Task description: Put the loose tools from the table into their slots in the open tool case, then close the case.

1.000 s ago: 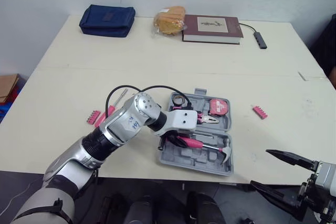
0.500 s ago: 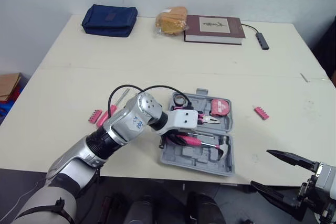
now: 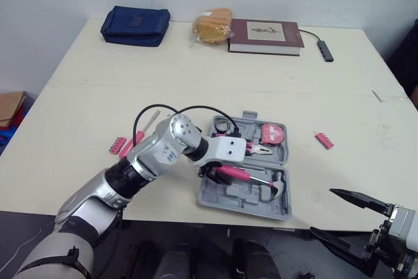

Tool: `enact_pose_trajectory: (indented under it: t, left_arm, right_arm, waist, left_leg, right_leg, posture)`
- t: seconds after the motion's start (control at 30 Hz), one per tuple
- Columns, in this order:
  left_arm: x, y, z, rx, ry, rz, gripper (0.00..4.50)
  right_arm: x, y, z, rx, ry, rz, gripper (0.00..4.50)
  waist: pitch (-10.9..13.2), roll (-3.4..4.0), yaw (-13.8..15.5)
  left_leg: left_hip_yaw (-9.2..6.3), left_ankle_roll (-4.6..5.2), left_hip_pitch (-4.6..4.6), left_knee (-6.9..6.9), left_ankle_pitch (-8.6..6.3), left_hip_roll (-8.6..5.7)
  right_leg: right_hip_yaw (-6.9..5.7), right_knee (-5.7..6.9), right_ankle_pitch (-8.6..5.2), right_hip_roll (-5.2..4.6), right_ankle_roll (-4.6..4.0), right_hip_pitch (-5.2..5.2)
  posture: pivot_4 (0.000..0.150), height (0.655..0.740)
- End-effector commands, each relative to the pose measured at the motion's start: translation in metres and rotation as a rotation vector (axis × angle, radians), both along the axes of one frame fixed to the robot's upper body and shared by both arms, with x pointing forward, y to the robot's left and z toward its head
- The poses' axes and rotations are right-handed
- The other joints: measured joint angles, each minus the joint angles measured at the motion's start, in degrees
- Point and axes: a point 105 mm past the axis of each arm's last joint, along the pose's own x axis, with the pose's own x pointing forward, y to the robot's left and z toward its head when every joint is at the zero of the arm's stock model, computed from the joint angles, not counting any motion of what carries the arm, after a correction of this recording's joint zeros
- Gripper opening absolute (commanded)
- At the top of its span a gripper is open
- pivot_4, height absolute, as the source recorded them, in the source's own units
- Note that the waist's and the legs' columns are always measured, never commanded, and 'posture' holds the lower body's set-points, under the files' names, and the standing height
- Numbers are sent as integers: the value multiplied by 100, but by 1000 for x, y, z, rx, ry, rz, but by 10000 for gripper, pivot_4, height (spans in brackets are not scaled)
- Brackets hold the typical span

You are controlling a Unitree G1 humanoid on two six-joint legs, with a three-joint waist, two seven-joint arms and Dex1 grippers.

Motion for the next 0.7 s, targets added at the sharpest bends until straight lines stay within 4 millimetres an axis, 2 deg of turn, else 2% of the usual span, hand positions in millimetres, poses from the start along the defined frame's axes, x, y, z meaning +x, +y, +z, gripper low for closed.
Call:
enact_pose_trajectory:
  t: [0.03, 0.17, 0.2, 0.27, 0.37, 0.43, 0.53, 0.7]
  left_arm:
    - [0, -3, 17, -69, -30, -34, 31834]
    - [-3, -9, 28, -224, -23, -89, 31834]
    - [-7, -12, 31, -289, -27, -130, 29428]
    - [-14, -18, 39, -444, 35, -165, 23149]
    - [-17, -20, 36, -532, 49, -196, 9624]
    - [-11, -20, 19, -539, 77, -131, 114]
    - [-8, -18, -3, -481, 56, -123, 114]
    - [-8, -21, -8, -500, 82, -86, 114]
  right_arm:
    - [-1, 1, -1, -2, -4, 7, 45000]
    - [-1, -1, -3, -2, -3, 5, 45000]
    - [-1, -1, -3, -1, -3, 4, 45000]
    - [-1, -2, -4, -2, -2, 3, 45000]
    - [-1, -3, -6, 0, 0, 2, 45000]
    - [0, -4, -7, 0, -3, -2, 45000]
    - [0, -5, -7, -5, -8, -6, 45000]
    - [-1, -6, -9, -3, -6, -12, 45000]
  waist:
    - [0, 0, 0]
    - [0, 1, 2]
    - [-1, 2, 1]
    - [-3, 5, -1]
    - [-2, 4, 3]
    - [-3, 5, 3]
    - [-4, 6, 1]
    - [-4, 6, 18]
  left_leg:
    - [0, 0, -1, 1, 0, 0]
    - [0, 0, 0, 2, 0, 0]
    - [0, 0, 0, 2, 0, 0]
    - [0, 0, 0, 4, 0, -1]
    - [-2, 0, 0, 8, 0, 0]
    - [-1, 0, 1, 11, 0, -1]
    - [-1, 0, 7, 13, 0, -2]
    - [0, 2, 4, 13, -1, -1]
  right_leg:
    - [0, 0, 0, 0, 0, 0]
    - [0, 2, 0, -2, 0, 0]
    - [0, 1, 0, -3, 0, 0]
    - [-1, 2, 0, -3, 0, 1]
    - [-3, 2, 0, -4, 0, 1]
    - [-3, 2, 0, -2, 0, 2]
    - [-3, 2, 0, -1, 1, 8]
    - [-3, 4, 1, -3, 1, 6]
  posture:
    - [1500, 7400]
    - [1500, 7400]
    - [1500, 7400]
    - [1500, 7400]
    - [1500, 7400]
    - [1500, 7400]
    - [1500, 7400]
    - [1500, 7400]
